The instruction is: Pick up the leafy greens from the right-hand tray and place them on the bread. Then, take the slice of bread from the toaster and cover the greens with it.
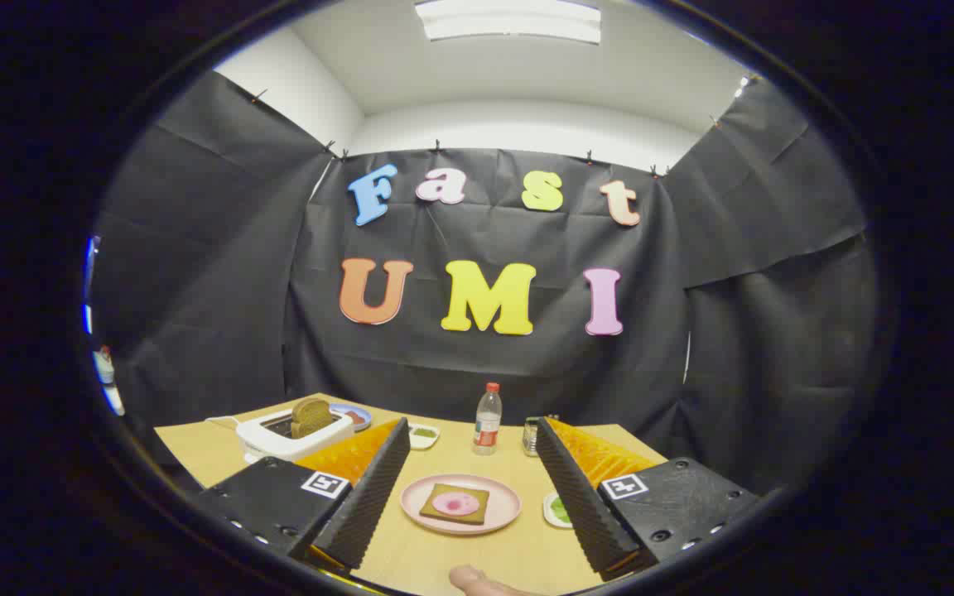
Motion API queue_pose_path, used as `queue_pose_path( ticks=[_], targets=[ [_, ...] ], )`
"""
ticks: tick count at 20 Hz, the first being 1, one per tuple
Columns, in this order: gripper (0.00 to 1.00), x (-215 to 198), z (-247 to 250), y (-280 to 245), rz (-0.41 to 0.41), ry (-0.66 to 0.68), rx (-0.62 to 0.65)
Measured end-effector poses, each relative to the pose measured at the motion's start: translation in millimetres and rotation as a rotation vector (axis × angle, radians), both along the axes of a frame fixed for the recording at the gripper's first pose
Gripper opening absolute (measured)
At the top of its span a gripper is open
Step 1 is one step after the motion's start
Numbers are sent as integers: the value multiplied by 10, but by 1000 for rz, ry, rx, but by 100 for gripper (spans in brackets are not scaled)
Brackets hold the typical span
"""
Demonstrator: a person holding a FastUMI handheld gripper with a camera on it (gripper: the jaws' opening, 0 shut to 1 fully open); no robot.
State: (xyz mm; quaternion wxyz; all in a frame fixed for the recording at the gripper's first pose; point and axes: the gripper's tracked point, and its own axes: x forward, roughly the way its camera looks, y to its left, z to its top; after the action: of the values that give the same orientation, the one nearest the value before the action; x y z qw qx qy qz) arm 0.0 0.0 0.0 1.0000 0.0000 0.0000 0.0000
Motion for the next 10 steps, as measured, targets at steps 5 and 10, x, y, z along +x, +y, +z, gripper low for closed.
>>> queue_pose_path(
  ticks=[5, 10],
  targets=[
    [95, 15, -72, -110, -21, 8, 58],
    [95, 68, -219, -228, -37, 48, 100]
  ],
)
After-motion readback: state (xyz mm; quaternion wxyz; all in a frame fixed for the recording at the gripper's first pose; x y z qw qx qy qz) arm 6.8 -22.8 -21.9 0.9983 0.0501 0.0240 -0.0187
